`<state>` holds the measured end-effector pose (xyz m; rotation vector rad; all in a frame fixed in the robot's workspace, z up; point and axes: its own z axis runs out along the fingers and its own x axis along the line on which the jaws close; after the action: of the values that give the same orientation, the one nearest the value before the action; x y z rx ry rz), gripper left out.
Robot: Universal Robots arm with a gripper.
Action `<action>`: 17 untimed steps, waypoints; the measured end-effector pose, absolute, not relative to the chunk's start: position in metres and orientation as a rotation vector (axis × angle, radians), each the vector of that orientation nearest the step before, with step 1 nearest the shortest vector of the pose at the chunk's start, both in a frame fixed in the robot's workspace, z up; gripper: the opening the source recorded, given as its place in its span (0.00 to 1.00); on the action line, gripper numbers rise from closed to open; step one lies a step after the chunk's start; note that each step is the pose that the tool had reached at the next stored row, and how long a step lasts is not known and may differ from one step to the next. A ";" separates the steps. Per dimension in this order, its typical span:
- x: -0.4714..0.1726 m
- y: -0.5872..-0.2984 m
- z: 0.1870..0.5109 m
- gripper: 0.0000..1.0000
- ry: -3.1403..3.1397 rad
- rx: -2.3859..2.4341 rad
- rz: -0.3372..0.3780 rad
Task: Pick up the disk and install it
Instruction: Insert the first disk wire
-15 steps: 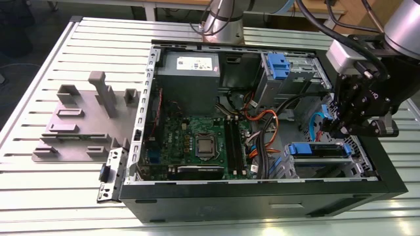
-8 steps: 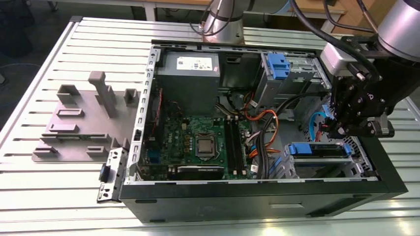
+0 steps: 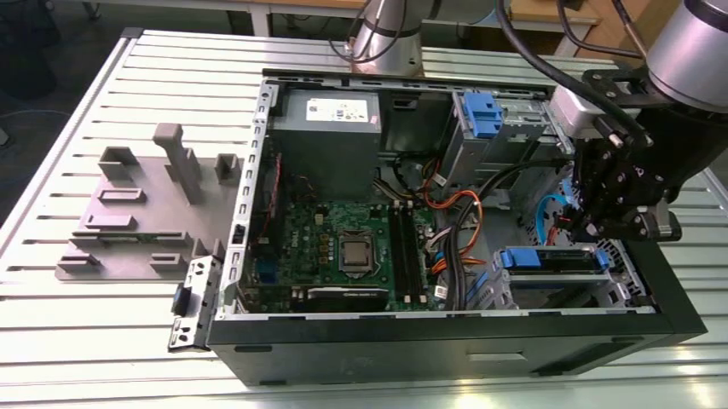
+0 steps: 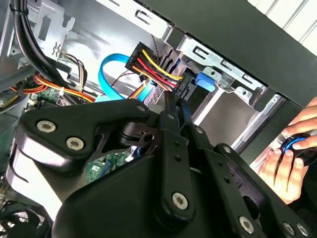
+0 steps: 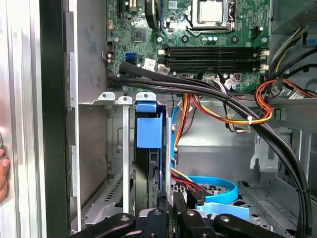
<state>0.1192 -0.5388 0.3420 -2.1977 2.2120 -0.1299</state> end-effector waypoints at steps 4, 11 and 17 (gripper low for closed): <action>0.117 -0.539 0.341 0.16 2.208 -2.194 -0.138; 0.116 -0.544 0.341 0.16 2.208 -2.194 -0.138; 0.112 -0.545 0.341 0.16 2.208 -2.193 -0.139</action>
<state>0.1121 -0.5455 0.3410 -2.1934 2.2080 -0.1385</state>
